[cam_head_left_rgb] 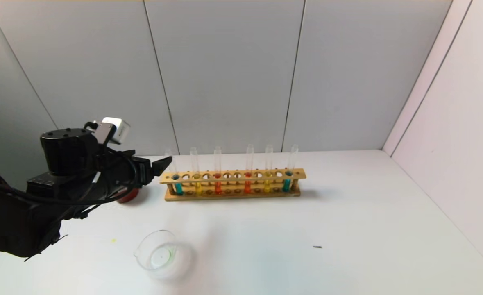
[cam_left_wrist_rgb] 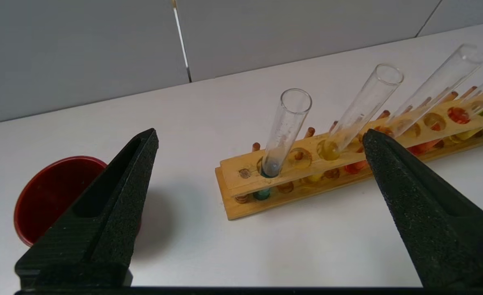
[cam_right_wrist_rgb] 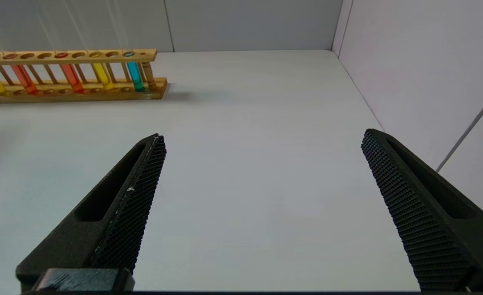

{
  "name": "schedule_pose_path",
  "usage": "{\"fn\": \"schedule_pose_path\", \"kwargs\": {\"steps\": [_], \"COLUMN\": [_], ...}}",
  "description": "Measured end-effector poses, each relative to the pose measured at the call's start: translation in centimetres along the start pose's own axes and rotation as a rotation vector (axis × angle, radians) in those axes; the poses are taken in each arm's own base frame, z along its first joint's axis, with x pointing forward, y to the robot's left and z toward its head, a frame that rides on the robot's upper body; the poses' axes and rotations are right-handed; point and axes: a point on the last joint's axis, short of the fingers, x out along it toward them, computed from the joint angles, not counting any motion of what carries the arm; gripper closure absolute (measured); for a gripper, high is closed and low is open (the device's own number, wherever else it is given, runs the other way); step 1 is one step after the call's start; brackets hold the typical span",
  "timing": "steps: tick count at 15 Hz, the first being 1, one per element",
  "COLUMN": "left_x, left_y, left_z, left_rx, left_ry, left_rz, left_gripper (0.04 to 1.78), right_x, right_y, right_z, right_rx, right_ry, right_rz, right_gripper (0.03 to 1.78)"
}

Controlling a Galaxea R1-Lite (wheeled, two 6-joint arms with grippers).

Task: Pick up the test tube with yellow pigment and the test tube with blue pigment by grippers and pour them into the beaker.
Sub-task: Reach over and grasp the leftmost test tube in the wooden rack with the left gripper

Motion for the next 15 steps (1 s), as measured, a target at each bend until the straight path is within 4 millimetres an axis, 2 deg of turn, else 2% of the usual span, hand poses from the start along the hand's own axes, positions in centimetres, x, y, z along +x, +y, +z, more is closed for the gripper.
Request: {"fn": "schedule_pose_path", "kwargs": {"steps": [8,15], "left_x": [3.6,6.0], "left_y": [0.0,-0.8], "left_z": [-2.6,-2.9], "left_rx": [0.0,0.004], "left_ry": [0.024,0.015], "left_rz": [0.013,0.01], "left_gripper": [0.07,0.07], "right_x": [0.0,0.0], "right_y": [0.0,0.0], "right_z": [0.0,0.0], "right_rx": [0.0,0.0], "right_ry": [0.0,0.0], "right_rz": [0.0,0.0], "right_gripper": [0.07,0.07]}}
